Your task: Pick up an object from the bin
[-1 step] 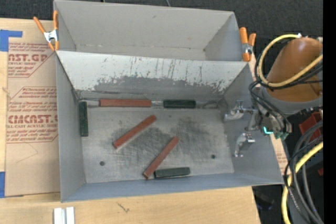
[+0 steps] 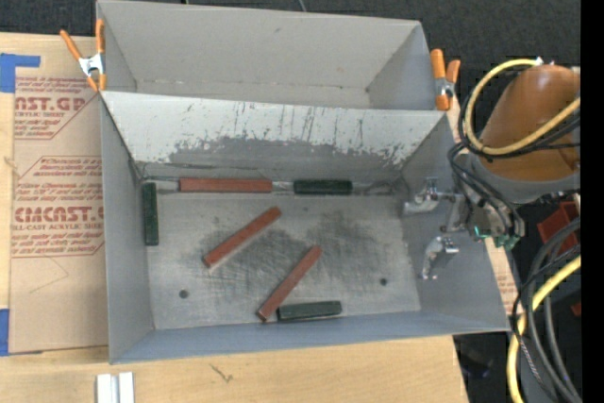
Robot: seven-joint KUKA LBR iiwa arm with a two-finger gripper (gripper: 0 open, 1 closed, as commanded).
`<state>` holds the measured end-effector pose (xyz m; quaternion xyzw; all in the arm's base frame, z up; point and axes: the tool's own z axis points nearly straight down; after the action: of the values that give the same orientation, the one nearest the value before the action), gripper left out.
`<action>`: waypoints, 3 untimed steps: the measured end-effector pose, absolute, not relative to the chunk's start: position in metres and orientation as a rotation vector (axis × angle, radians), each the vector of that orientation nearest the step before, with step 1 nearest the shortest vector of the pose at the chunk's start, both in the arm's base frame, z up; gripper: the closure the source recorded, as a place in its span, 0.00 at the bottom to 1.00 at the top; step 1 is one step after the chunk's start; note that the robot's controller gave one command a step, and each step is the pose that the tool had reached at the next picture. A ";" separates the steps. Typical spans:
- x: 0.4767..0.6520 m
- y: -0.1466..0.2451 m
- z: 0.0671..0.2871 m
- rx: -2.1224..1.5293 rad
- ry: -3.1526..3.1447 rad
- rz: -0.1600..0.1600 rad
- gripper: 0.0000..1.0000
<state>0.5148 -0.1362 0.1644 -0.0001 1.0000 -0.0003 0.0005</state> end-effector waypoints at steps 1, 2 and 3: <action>0.514 -0.075 0.117 -0.063 3.137 -0.002 0.00; 0.521 -0.043 0.071 -0.193 3.127 -0.002 0.00; 0.535 -0.020 0.073 -0.153 3.131 -0.006 0.00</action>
Offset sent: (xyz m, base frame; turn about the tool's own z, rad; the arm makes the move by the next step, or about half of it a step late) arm 0.0037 0.0936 -0.0944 -0.1229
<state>0.5353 -0.0200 0.0734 -0.0487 0.9988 -0.0020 0.0032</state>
